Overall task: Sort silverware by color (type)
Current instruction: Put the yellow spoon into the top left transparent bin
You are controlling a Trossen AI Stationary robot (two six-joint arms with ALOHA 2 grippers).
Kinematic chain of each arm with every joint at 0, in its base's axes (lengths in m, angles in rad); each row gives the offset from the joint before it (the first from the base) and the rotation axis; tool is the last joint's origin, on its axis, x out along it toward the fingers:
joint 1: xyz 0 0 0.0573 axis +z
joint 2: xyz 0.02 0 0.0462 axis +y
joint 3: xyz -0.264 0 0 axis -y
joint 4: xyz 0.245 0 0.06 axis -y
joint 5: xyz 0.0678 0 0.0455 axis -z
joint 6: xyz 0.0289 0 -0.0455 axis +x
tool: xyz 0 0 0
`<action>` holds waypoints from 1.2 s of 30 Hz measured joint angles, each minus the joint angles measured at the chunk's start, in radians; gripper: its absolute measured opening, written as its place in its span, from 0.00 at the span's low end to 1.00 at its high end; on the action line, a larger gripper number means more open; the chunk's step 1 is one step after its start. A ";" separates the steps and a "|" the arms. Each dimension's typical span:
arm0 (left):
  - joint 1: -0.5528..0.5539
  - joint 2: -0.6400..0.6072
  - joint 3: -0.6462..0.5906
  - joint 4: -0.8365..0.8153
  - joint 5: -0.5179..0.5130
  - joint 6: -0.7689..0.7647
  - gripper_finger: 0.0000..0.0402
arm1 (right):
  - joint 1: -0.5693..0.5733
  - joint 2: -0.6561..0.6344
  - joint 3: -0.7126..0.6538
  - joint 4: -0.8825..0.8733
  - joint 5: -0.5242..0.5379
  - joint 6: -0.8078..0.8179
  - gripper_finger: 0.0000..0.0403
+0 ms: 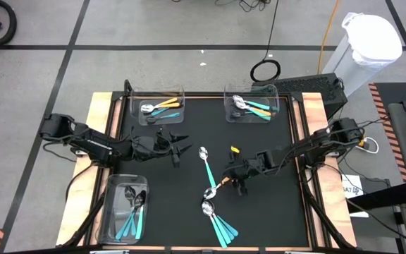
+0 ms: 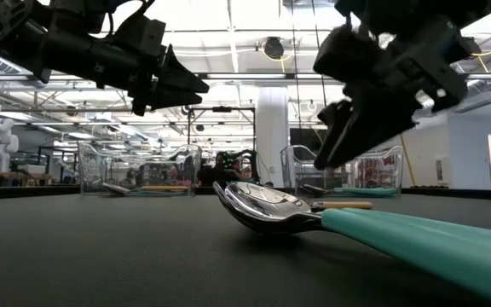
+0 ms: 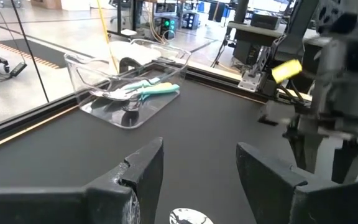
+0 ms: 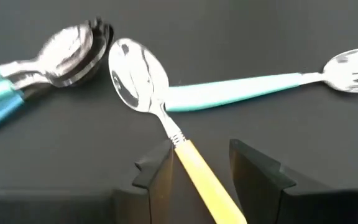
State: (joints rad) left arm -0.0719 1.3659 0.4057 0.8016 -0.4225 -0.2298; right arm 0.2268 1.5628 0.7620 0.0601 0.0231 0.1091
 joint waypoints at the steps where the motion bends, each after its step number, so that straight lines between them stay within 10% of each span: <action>1: 0.000 0.000 0.000 0.001 0.000 0.000 0.50 | 0.004 0.019 0.000 0.012 0.000 -0.008 0.36; 12: 0.000 0.000 0.001 -0.003 0.000 0.000 0.50 | 0.017 0.233 0.070 0.052 -0.002 -0.110 0.35; 19: 0.008 0.000 0.001 -0.007 0.000 0.000 0.50 | 0.015 0.271 0.106 -0.117 -0.025 -0.129 0.11; 36: 0.019 -0.006 0.001 0.001 0.000 0.009 0.50 | 0.016 -0.002 0.100 -0.124 0.201 -0.034 0.01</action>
State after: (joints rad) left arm -0.0525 1.3602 0.4068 0.8024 -0.4226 -0.2210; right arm 0.2432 1.5607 0.8622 -0.0636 0.2244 0.0754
